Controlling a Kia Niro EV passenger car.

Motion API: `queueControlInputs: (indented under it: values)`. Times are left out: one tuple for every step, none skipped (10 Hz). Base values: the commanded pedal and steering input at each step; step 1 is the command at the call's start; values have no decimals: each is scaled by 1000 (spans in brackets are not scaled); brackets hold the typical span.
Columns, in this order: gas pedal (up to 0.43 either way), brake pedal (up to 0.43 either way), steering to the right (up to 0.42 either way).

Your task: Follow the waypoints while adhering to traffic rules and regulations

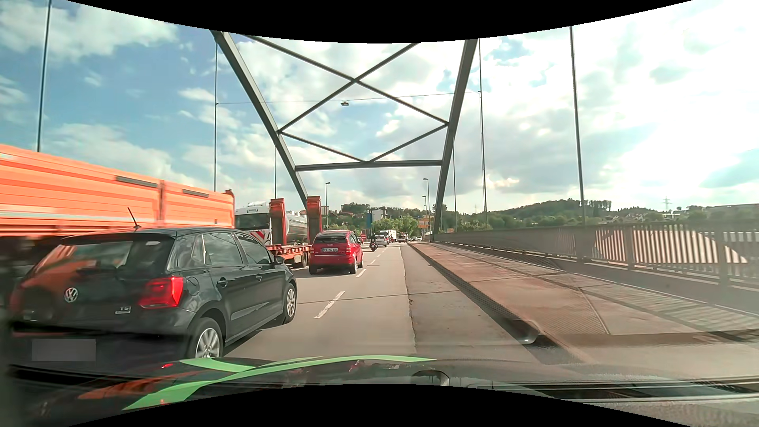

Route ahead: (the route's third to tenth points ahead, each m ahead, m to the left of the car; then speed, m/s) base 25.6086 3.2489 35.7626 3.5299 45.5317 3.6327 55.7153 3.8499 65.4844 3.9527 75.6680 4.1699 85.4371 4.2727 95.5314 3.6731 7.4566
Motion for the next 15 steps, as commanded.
queueControlInputs:
  values:
    - [150,0,-1]
    - [150,0,-1]
    - [150,0,-1]
    - [150,0,-1]
    - [150,0,-1]
    - [150,0,-1]
    - [150,0,0]
    - [150,0,-1]
    - [150,0,-1]
    - [150,0,-1]
    - [138,0,-1]
    - [138,0,-1]
    - [130,0,-1]
    - [130,0,-1]
    - [130,0,-1]
